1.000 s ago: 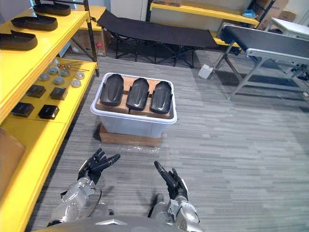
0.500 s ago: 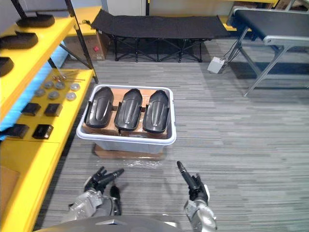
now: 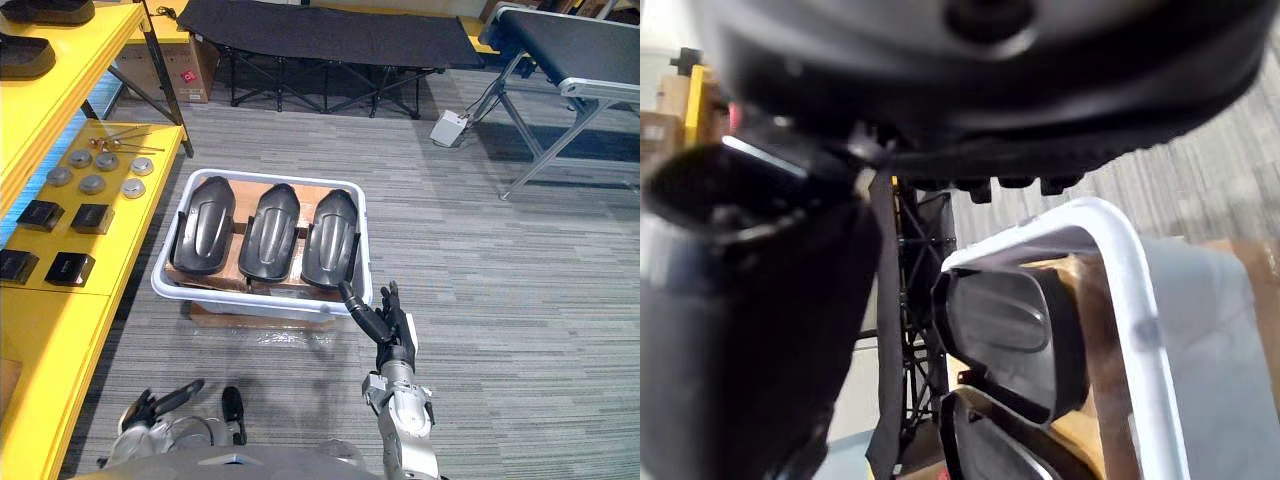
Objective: Walk over and take three plastic housings, then place them on the shelf
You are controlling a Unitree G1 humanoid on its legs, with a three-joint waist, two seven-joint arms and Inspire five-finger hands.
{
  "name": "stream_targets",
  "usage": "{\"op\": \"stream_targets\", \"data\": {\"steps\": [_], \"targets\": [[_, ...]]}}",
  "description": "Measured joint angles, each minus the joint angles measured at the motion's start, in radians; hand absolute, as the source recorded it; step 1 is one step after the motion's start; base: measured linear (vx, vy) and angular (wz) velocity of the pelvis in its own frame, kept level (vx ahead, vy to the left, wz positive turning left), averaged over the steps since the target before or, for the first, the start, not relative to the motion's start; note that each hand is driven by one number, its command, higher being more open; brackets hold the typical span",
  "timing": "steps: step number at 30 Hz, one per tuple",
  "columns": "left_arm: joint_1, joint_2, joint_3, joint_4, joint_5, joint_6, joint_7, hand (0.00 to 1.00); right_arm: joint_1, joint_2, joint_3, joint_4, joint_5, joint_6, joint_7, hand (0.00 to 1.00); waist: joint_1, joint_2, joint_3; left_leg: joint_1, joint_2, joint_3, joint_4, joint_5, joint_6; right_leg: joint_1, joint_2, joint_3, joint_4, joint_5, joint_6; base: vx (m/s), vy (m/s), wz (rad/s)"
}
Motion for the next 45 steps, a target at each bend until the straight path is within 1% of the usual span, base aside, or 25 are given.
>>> {"op": "stream_targets", "data": {"steps": [1,6,7,8,9,10,11,12,14,16,17,18,19,20,21,23,24,25,30,33,35,38,40,43,45], "targets": [[0.02,0.0,0.001,0.015,0.0,-0.031,-0.003,1.0,-0.018,-0.021,0.0,0.001,-0.012,0.022,-0.009,1.0,0.002,-0.001,0.0,0.001,-0.001,-0.001,0.0,0.0,0.0,0.002,0.0,0.0,-0.002,0.0,0.0,0.0,0.0,0.0],[0.041,-0.002,-0.003,0.019,0.0,-0.086,-0.033,1.0,-0.113,-0.095,-0.009,0.028,-0.037,0.09,-0.056,1.0,0.002,-0.005,0.004,-0.039,-0.001,-0.024,-0.004,-0.001,0.003,-0.018,0.009,-0.005,-0.017,-0.001,-0.002,-0.06,-0.005,0.06],[0.034,0.001,-0.014,0.005,0.004,-0.087,-0.051,1.0,-0.148,-0.112,-0.024,0.05,-0.037,0.1,-0.071,1.0,0.002,-0.001,0.011,-0.059,-0.004,-0.041,-0.005,-0.013,-0.001,-0.052,0.005,-0.003,0.037,-0.011,-0.02,-0.1,0.018,0.22],[0.031,0.004,-0.024,-0.002,0.011,-0.086,-0.06,1.0,-0.164,-0.12,-0.032,0.061,-0.035,0.111,-0.077,1.0,0.0,0.002,0.016,-0.064,-0.003,-0.048,-0.005,-0.028,-0.013,-0.081,-0.002,0.0,0.088,-0.014,-0.025,-0.08,0.079,0.17],[0.024,0.016,-0.047,-0.015,0.039,-0.085,-0.074,1.0,-0.176,-0.127,-0.051,0.081,-0.027,0.126,-0.092,1.0,0.0,-0.002,0.029,-0.071,-0.005,-0.055,0.034,-0.049,-0.005,-0.152,-0.035,0.047,0.223,-0.013,-0.064,-0.04,0.094,0.16],[0.027,0.035,-0.073,-0.027,0.043,-0.084,-0.085,1.0,-0.179,-0.128,-0.069,0.078,-0.011,0.138,-0.109,1.0,-0.004,0.001,0.048,-0.074,0.005,-0.084,0.122,-0.087,0.02,-0.202,-0.036,0.118,0.377,-0.012,-0.088,-0.01,0.074,0.27],[0.026,0.042,-0.088,-0.025,0.046,-0.079,-0.088,1.0,-0.167,-0.126,-0.078,0.077,0.003,0.145,-0.117,1.0,-0.01,0.004,0.055,-0.06,0.005,-0.107,0.124,-0.093,0.024,-0.217,-0.038,0.143,0.438,0.003,-0.114,0.01,0.045,0.74],[0.018,0.047,-0.108,-0.036,0.049,-0.074,-0.094,1.0,-0.131,-0.12,-0.093,0.076,0.01,0.161,-0.128,1.0,-0.033,0.02,0.062,-0.056,0.01,-0.15,0.124,-0.093,0.025,-0.228,-0.032,0.168,0.459,-0.029,-0.127,-0.01,0.037,0.95],[0.005,0.053,-0.107,-0.077,0.048,-0.072,-0.101,1.0,-0.099,-0.115,-0.111,0.081,0.008,0.169,-0.131,1.0,-0.029,0.01,0.066,-0.061,0.014,-0.177,0.122,-0.092,0.025,-0.242,-0.022,0.188,0.366,-0.043,-0.116,-0.02,0.023,0.68],[0.004,0.059,-0.108,-0.1,0.042,-0.065,-0.105,1.0,-0.09,-0.093,-0.124,0.112,0.009,0.163,-0.136,1.0,-0.028,0.003,0.062,-0.073,0.014,-0.198,0.123,-0.09,0.022,-0.243,0.009,0.218,0.231,-0.008,-0.073,-0.03,-0.063,0.38],[0.004,0.059,-0.109,-0.102,0.041,-0.063,-0.105,1.0,-0.091,-0.085,-0.128,0.125,0.01,0.152,-0.138,1.0,-0.027,-0.001,0.06,-0.076,0.013,-0.199,0.124,-0.087,0.018,-0.239,0.014,0.217,0.202,0.007,-0.067,-0.03,-0.134,0.31],[0.005,0.06,-0.109,-0.102,0.038,-0.061,-0.105,1.0,-0.095,-0.074,-0.13,0.144,0.02,0.143,-0.145,1.0,-0.024,-0.011,0.055,-0.077,0.011,-0.198,0.122,-0.081,0.008,-0.226,0.02,0.206,0.154,0.024,-0.058,-0.01,-0.187,0.17],[0.016,0.06,-0.106,-0.102,0.034,-0.061,-0.102,1.0,-0.104,-0.059,-0.131,0.175,0.052,0.134,-0.153,1.0,-0.012,-0.031,0.041,-0.078,-0.002,-0.174,0.117,-0.075,-0.001,-0.2,0.017,0.167,0.067,0.021,-0.058,0.0,-0.222,0.02],[0.02,0.059,-0.102,-0.101,0.033,-0.061,-0.1,1.0,-0.11,-0.054,-0.133,0.182,0.058,0.134,-0.155,1.0,0.0,-0.05,0.03,-0.078,-0.005,-0.153,0.118,-0.071,-0.007,-0.192,0.017,0.154,0.031,0.02,-0.05,-0.02,-0.247,-0.1],[0.013,0.036,-0.095,-0.085,0.03,-0.058,-0.095,1.0,-0.129,-0.057,-0.149,0.207,0.063,0.132,-0.157,1.0,0.003,-0.028,0.027,-0.078,0.013,-0.143,0.117,-0.071,-0.016,-0.178,0.024,0.129,0.007,0.021,-0.036,-0.03,-0.191,-0.11],[0.033,0.013,-0.089,-0.075,0.021,-0.061,-0.09,1.0,-0.168,-0.062,-0.171,0.246,0.1,0.132,-0.18,1.0,0.004,0.008,0.008,-0.081,0.056,-0.108,0.094,-0.043,-0.035,-0.166,0.057,0.089,-0.052,0.033,-0.03,0.01,-0.145,0.02],[0.033,0.009,-0.09,-0.067,0.019,-0.061,-0.091,1.0,-0.176,-0.066,-0.175,0.261,0.1,0.132,-0.184,1.0,0.004,0.016,0.005,-0.08,0.064,-0.107,0.091,-0.037,-0.039,-0.159,0.065,0.082,-0.061,0.034,-0.03,0.07,-0.126,0.09],[0.037,0.002,-0.089,-0.058,0.017,-0.062,-0.091,1.0,-0.188,-0.072,-0.179,0.291,0.1,0.133,-0.194,1.0,0.007,0.022,0.001,-0.064,0.075,-0.103,0.074,-0.021,-0.047,-0.144,0.077,0.072,-0.074,0.034,-0.029,0.07,-0.093,0.08],[0.04,0.014,-0.091,-0.051,0.037,-0.076,-0.13,1.0,-0.217,-0.09,-0.199,0.321,0.101,0.134,-0.197,1.0,0.03,0.021,0.0,-0.038,0.073,-0.09,0.008,0.003,-0.06,-0.143,0.078,0.056,-0.089,0.045,-0.021,0.08,-0.032,0.0],[0.025,0.045,-0.114,-0.051,0.039,-0.076,-0.168,1.0,-0.305,-0.103,-0.205,0.341,0.129,0.134,-0.194,1.0,0.035,0.008,0.04,-0.048,0.064,-0.08,0.0,0.013,-0.059,-0.149,0.073,0.056,-0.112,0.068,-0.025,0.11,0.018,-0.07],[0.005,0.061,-0.141,-0.051,0.045,-0.076,-0.188,1.0,-0.356,-0.13,-0.205,0.341,0.14,0.136,-0.186,1.0,0.038,0.012,0.059,-0.074,0.054,-0.08,0.001,0.015,-0.049,-0.17,0.064,0.056,-0.119,0.078,-0.019,0.1,0.038,-0.04],[-0.047,0.062,-0.158,-0.055,0.043,-0.082,-0.204,1.0,-0.462,-0.199,-0.206,0.349,0.164,0.153,-0.171,1.0,0.055,0.029,0.123,-0.099,0.038,-0.078,0.007,0.022,-0.031,-0.189,0.049,0.055,-0.126,0.105,-0.016,0.07,0.058,-0.01],[-0.074,0.069,-0.17,-0.068,0.039,-0.094,-0.207,1.0,-0.547,-0.238,-0.206,0.375,0.16,0.154,-0.144,1.0,0.06,0.033,0.172,-0.123,0.034,-0.08,0.039,0.012,-0.019,-0.2,0.042,0.055,-0.125,0.119,0.001,0.03,0.053,0.04],[-0.097,0.072,-0.171,-0.079,0.038,-0.095,-0.209,1.0,-0.633,-0.299,-0.186,0.404,0.158,0.164,-0.121,1.0,0.06,0.032,0.212,-0.17,0.036,-0.086,0.1,-0.022,-0.01,-0.217,0.038,0.054,-0.126,0.13,-0.005,0.0,0.041,0.03],[-0.124,0.076,-0.175,-0.085,0.038,-0.098,-0.208,1.0,-0.712,-0.381,-0.168,0.434,0.156,0.187,-0.109,1.0,0.063,0.038,0.259,-0.204,0.038,-0.092,0.173,-0.058,-0.002,-0.218,0.037,0.054,-0.125,0.136,-0.004,-0.03,0.042,0.03]]}}
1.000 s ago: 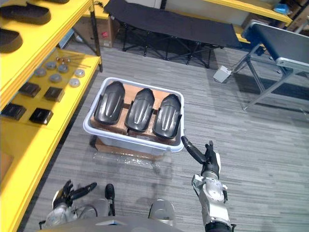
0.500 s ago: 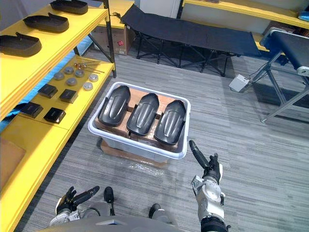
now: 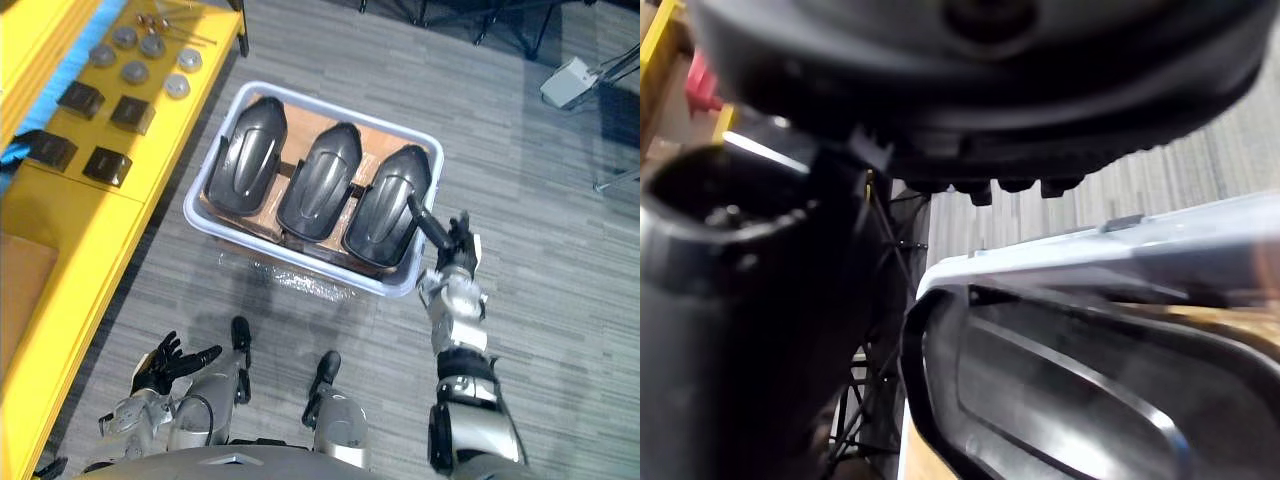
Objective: Walk over and take three plastic housings, then place them on the shelf
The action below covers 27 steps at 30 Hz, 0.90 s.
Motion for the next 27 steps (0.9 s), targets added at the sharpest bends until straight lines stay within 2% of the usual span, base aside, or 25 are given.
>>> {"op": "stream_targets", "data": {"steps": [4,10,15,19,27], "targets": [[-0.031,0.0,-0.003,0.005,-0.008,-0.012,0.012,1.0,-0.092,-0.108,0.04,0.063,-0.037,0.063,-0.003,1.0,0.006,0.01,0.021,-0.088,0.017,-0.012,0.141,-0.073,0.005,-0.032,0.0,0.0,0.016,0.007,0.001,-0.04,0.063,-0.01],[-0.057,0.002,-0.016,0.021,-0.014,-0.018,0.018,1.0,-0.138,-0.142,0.088,0.103,-0.039,0.15,-0.001,1.0,0.01,0.022,0.034,-0.132,0.026,-0.019,0.214,-0.12,0.0,-0.051,-0.002,-0.001,0.039,0.003,-0.004,-0.05,0.046,-0.01],[-0.082,0.001,-0.038,0.04,-0.017,-0.024,0.02,1.0,-0.189,-0.18,0.103,0.165,-0.047,0.195,0.005,1.0,0.02,0.044,0.05,-0.157,0.028,-0.029,0.228,-0.115,0.003,-0.074,-0.002,-0.009,0.055,-0.007,-0.018,-0.06,0.008,0.01],[-0.084,0.001,-0.042,0.041,-0.022,-0.042,0.02,1.0,-0.221,-0.202,0.109,0.189,-0.118,0.211,0.006,1.0,0.021,0.046,0.052,-0.175,0.03,-0.032,0.23,-0.102,0.016,-0.096,-0.002,-0.01,0.065,-0.01,-0.022,-0.01,-0.002,0.01],[-0.086,-0.007,-0.057,0.042,-0.087,-0.064,0.018,1.0,-0.342,-0.281,0.142,0.269,-0.15,0.234,0.005,1.0,0.024,0.054,0.056,-0.219,0.028,-0.043,0.24,-0.093,0.025,-0.136,-0.002,-0.017,0.077,-0.011,-0.023,-0.01,0.005,0.03]]}}
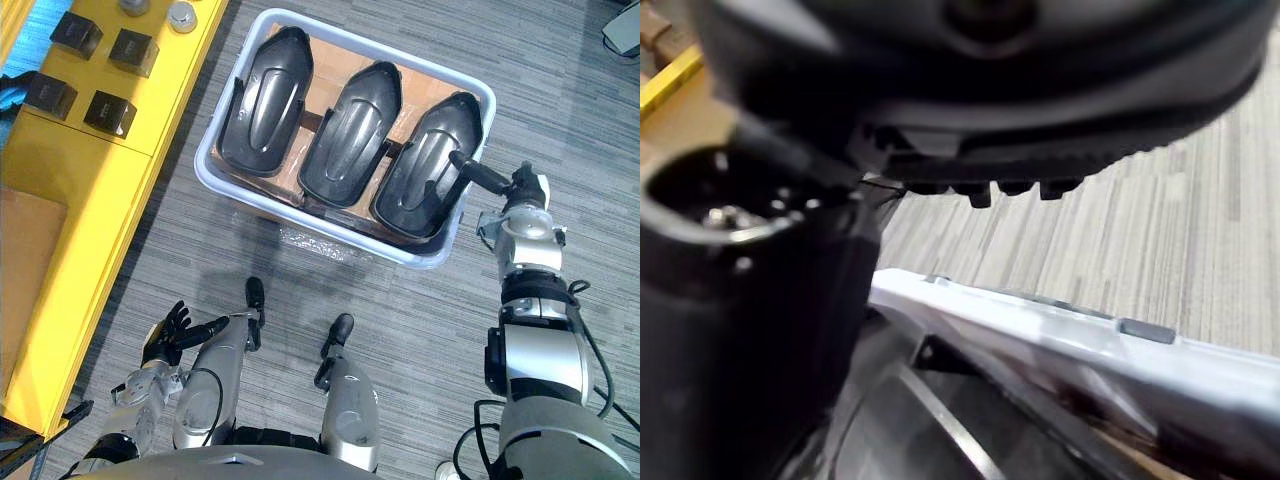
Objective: Walk over and take three plastic housings, then place them on the shelf
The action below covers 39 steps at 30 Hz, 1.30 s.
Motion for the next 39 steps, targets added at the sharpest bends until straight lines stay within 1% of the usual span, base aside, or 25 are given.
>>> {"op": "stream_targets", "data": {"steps": [3,6,7,9,11,12,15,16,18,21,23,26,28,33,35,36,39], "targets": [[-0.004,0.001,-0.019,-0.001,-0.004,-0.001,0.005,1.0,-0.03,-0.02,0.031,0.021,-0.002,0.018,-0.001,1.0,0.002,0.011,0.006,-0.008,-0.003,-0.008,0.0,0.002,-0.001,-0.006,-0.002,-0.006,0.013,-0.009,-0.002,-0.01,0.008,0.08],[-0.012,0.001,-0.033,-0.001,-0.036,-0.003,0.011,1.0,-0.035,-0.032,0.062,0.027,-0.005,0.042,0.001,1.0,0.012,0.014,0.005,-0.023,-0.003,-0.014,-0.001,0.006,-0.002,-0.033,-0.004,-0.009,0.034,-0.02,-0.003,-0.01,0.001,0.03],[-0.02,-0.002,-0.034,-0.001,-0.04,-0.003,0.012,1.0,-0.036,-0.044,0.068,0.029,-0.006,0.049,0.005,1.0,0.019,0.019,0.008,-0.03,-0.003,-0.015,-0.001,0.009,-0.002,-0.036,-0.004,-0.009,0.037,-0.021,-0.004,0.03,-0.002,0.03],[-0.026,-0.008,-0.05,-0.003,-0.047,-0.005,0.015,1.0,-0.045,-0.062,0.069,0.036,-0.008,0.061,0.02,1.0,0.021,0.031,0.013,-0.033,-0.006,-0.022,-0.001,0.011,0.002,-0.04,-0.007,-0.013,0.047,-0.025,-0.003,0.01,0.007,0.06],[-0.027,-0.013,-0.059,-0.004,-0.056,-0.013,0.022,1.0,-0.066,-0.074,0.088,0.051,-0.017,0.065,0.035,1.0,0.021,0.041,0.016,-0.035,-0.011,-0.032,-0.001,0.012,0.002,-0.052,-0.012,-0.013,0.057,-0.03,-0.002,-0.01,0.006,0.02],[-0.028,-0.015,-0.069,-0.004,-0.076,-0.015,0.026,1.0,-0.071,-0.083,0.1,0.051,-0.049,0.064,0.046,1.0,0.02,0.047,0.017,-0.037,-0.015,-0.033,-0.004,0.013,0.003,-0.057,-0.018,-0.013,0.069,-0.036,-0.001,0.0,0.0,0.0],[-0.028,-0.017,-0.074,-0.004,-0.083,-0.016,0.031,1.0,-0.072,-0.086,0.127,0.052,-0.086,0.066,0.07,1.0,0.021,0.05,0.017,-0.038,-0.018,-0.033,-0.007,0.016,0.005,-0.068,-0.023,-0.011,0.083,-0.043,0.0,0.0,0.0,0.0],[-0.028,-0.017,-0.076,-0.005,-0.084,-0.016,0.031,1.0,-0.072,-0.086,0.14,0.057,-0.087,0.067,0.08,0.0,0.021,0.05,0.017,-0.038,-0.021,-0.034,-0.012,0.019,0.005,-0.071,-0.025,-0.013,0.086,-0.045,-0.001,-0.01,0.008,0.04],[-0.032,-0.017,-0.084,-0.005,-0.088,-0.016,0.032,1.0,-0.072,-0.086,0.146,0.067,-0.088,0.067,0.083,0.0,0.021,0.051,0.017,-0.038,-0.028,-0.039,-0.025,0.027,0.003,-0.074,-0.032,-0.015,0.097,-0.051,0.001,0.01,0.009,0.09],[-0.039,-0.022,-0.104,-0.005,-0.114,-0.016,0.037,1.0,-0.074,-0.086,0.147,0.086,-0.131,0.069,0.086,0.0,0.023,0.058,0.018,-0.041,-0.035,-0.04,-0.036,0.034,0.004,-0.092,-0.041,-0.015,0.114,-0.057,0.002,0.0,0.011,0.04],[-0.04,-0.026,-0.106,-0.011,-0.119,-0.016,0.046,1.0,-0.078,-0.097,0.146,0.088,-0.195,0.075,0.073,0.0,0.022,0.06,0.018,-0.048,-0.035,-0.04,-0.036,0.037,0.004,-0.103,-0.042,-0.015,0.119,-0.058,0.001,0.0,0.0,0.0],[-0.041,-0.029,-0.113,-0.016,-0.119,-0.017,0.053,1.0,-0.083,-0.115,0.146,0.099,-0.234,0.079,0.067,0.0,0.02,0.062,0.019,-0.053,-0.036,-0.04,-0.04,0.043,0.005,-0.109,-0.046,-0.016,0.135,-0.064,-0.001,0.0,0.0,0.0],[-0.041,-0.031,-0.12,-0.017,-0.119,-0.017,0.056,1.0,-0.085,-0.117,0.146,0.106,-0.244,0.08,0.046,0.0,0.013,0.064,0.018,-0.048,-0.038,-0.042,-0.057,0.055,0.002,-0.115,-0.048,-0.016,0.142,-0.066,-0.003,0.0,0.0,0.0],[-0.042,-0.032,-0.134,-0.021,-0.12,-0.016,0.066,1.0,-0.087,-0.119,0.15,0.112,-0.246,0.077,0.038,0.0,0.0,0.065,0.018,-0.022,-0.042,-0.043,-0.104,0.087,-0.005,-0.123,-0.054,-0.016,0.171,-0.082,-0.012,0.0,-0.002,0.01],[-0.042,-0.035,-0.135,-0.022,-0.12,-0.016,0.067,1.0,-0.084,-0.113,0.155,0.121,-0.252,0.054,0.038,0.0,0.0,0.067,0.016,-0.01,-0.042,-0.043,-0.127,0.101,-0.008,-0.123,-0.054,-0.016,0.175,-0.084,-0.015,0.0,0.0,0.0],[-0.042,-0.035,-0.135,-0.021,-0.119,-0.014,0.069,1.0,-0.084,-0.105,0.155,0.117,-0.256,0.032,0.037,0.0,-0.002,0.067,0.016,0.0,-0.042,-0.042,-0.146,0.112,-0.011,-0.122,-0.054,-0.015,0.176,-0.084,-0.016,0.0,0.0,0.0],[-0.042,-0.037,-0.136,-0.024,-0.118,-0.014,0.069,1.0,-0.083,-0.095,0.155,0.121,-0.282,0.015,0.029,0.0,0.001,0.068,0.016,0.02,-0.042,-0.046,-0.181,0.134,-0.016,-0.12,-0.054,-0.016,0.18,-0.088,-0.022,-0.01,-0.01,0.03]]}}
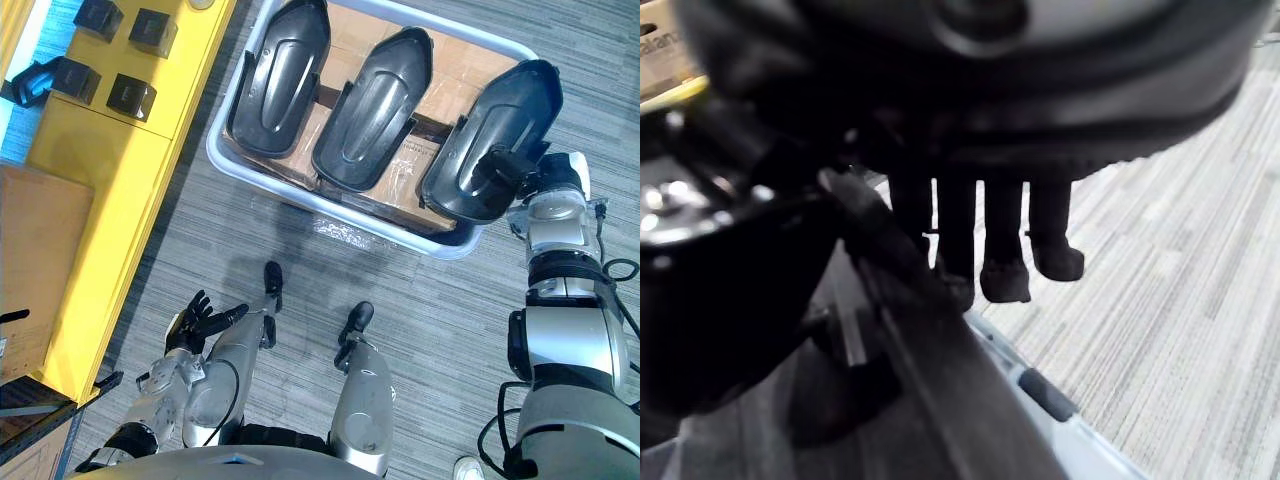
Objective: Walk over and take three plastic housings, then place them on the shelf
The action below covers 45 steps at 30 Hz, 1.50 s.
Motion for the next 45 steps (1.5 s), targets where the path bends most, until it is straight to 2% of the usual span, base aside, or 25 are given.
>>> {"op": "stream_targets", "data": {"steps": [10,14,18,20,22,26,27,28,31,33,35,38,40,42,45], "targets": [[0.005,-0.001,0.003,-0.012,0.001,-0.001,-0.003,1.0,0.059,0.004,0.0,-0.005,-0.08,-0.061,-0.082,0.0,-0.01,-0.002,0.0,0.066,-0.001,-0.007,-0.052,0.027,-0.001,0.059,0.014,-0.01,-0.025,0.004,0.003,0.01,-0.008,0.02],[0.032,0.02,0.004,-0.096,0.0,-0.001,-0.007,1.0,0.125,0.004,-0.016,-0.09,-0.08,-0.064,-0.131,0.0,-0.03,-0.008,0.001,0.093,0.001,-0.009,-0.07,0.031,-0.002,0.103,0.029,-0.017,-0.073,0.024,0.007,0.04,-0.015,0.0],[0.065,0.059,0.011,-0.243,-0.008,-0.001,-0.004,1.0,0.26,0.004,-0.092,-0.231,-0.079,-0.093,-0.217,0.0,-0.04,-0.032,0.001,0.167,0.005,0.02,-0.113,0.033,-0.004,0.171,0.046,0.003,-0.143,0.052,0.01,0.06,-0.014,-0.18],[0.068,0.064,0.035,-0.304,-0.007,-0.001,0.018,1.0,0.302,0.013,-0.14,-0.296,-0.08,-0.108,-0.267,0.0,-0.059,-0.043,-0.002,0.191,0.005,0.025,-0.127,0.034,-0.005,0.195,0.05,0.005,-0.161,0.056,0.012,0.06,-0.015,-0.09],[0.071,0.071,0.07,-0.376,0.002,-0.001,0.062,1.0,0.35,0.054,-0.213,-0.387,-0.1,-0.132,-0.336,0.0,-0.069,-0.066,-0.014,0.229,0.008,0.045,-0.155,0.037,-0.01,0.215,0.055,0.016,-0.176,0.058,0.013,0.06,-0.02,-0.21],[0.078,0.08,0.109,-0.464,0.019,0.008,0.124,1.0,0.433,0.135,-0.249,-0.473,-0.139,-0.167,-0.414,0.0,-0.089,-0.106,-0.064,0.26,0.01,0.058,-0.177,0.034,-0.016,0.242,0.057,0.025,-0.202,0.058,0.014,0.08,-0.02,-0.12],[0.079,0.08,0.117,-0.489,0.057,0.019,0.144,1.0,0.462,0.156,-0.25,-0.489,-0.157,-0.172,-0.432,0.0,-0.09,-0.113,-0.083,0.267,0.009,0.059,-0.182,0.032,-0.018,0.248,0.059,0.024,-0.21,0.058,0.014,0.13,-0.025,-0.01],[0.08,0.082,0.13,-0.534,0.193,0.029,0.2,1.0,0.507,0.201,-0.249,-0.53,-0.16,-0.182,-0.449,0.0,-0.091,-0.122,-0.106,0.286,0.008,0.06,-0.191,0.031,-0.02,0.269,0.061,0.024,-0.223,0.058,0.015,0.13,-0.026,0.0],[0.082,0.097,0.15,-0.636,0.367,0.036,0.243,1.0,0.598,0.273,-0.246,-0.633,-0.199,-0.214,-0.461,0.0,-0.092,-0.119,-0.154,0.299,0.009,0.061,-0.198,0.027,-0.025,0.282,0.069,0.021,-0.23,0.058,0.015,0.08,-0.026,0.02],[0.076,0.111,0.162,-0.716,0.361,0.04,0.221,1.0,0.629,0.31,-0.239,-0.669,-0.244,-0.245,-0.462,0.0,-0.093,-0.114,-0.169,0.32,0.007,0.061,-0.207,0.027,-0.026,0.305,0.069,0.017,-0.241,0.058,0.015,0.04,-0.01,0.03],[0.056,0.116,0.152,-0.782,0.288,0.049,0.128,1.0,0.652,0.33,-0.223,-0.684,-0.31,-0.285,-0.462,0.0,-0.092,-0.104,-0.211,0.342,0.004,0.06,-0.227,0.028,-0.029,0.323,0.069,0.01,-0.249,0.058,0.015,0.01,0.002,0.02],[0.038,0.12,0.111,-0.828,0.172,0.085,0.031,1.0,0.652,0.331,-0.196,-0.697,-0.357,-0.327,-0.462,0.0,-0.093,-0.1,-0.235,0.367,0.001,0.062,-0.231,0.028,-0.029,0.35,0.068,0.01,-0.259,0.059,0.016,0.0,0.0,0.0],[0.011,0.123,0.048,-0.828,0.049,0.16,-0.065,1.0,0.644,0.331,-0.167,-0.707,-0.394,-0.364,-0.452,0.0,-0.098,-0.102,-0.274,0.371,0.001,0.062,-0.231,0.028,-0.029,0.354,0.069,0.01,-0.26,0.059,0.016,0.0,0.0,0.0],[0.0,0.124,0.004,-0.828,-0.049,0.229,-0.128,1.0,0.641,0.331,-0.14,-0.729,-0.395,-0.382,-0.432,0.0,-0.107,-0.103,-0.284,0.388,0.002,0.064,-0.231,0.028,-0.029,0.37,0.069,0.011,-0.26,0.059,0.017,-0.01,-0.001,-0.02],[-0.007,0.123,-0.042,-0.827,-0.18,0.309,-0.171,1.0,0.64,0.331,-0.093,-0.743,-0.392,-0.423,-0.4,0.0,-0.116,-0.105,-0.309,0.394,0.005,0.075,-0.232,0.028,-0.03,0.371,0.07,0.02,-0.267,0.063,0.018,-0.03,0.002,-0.11]]}}
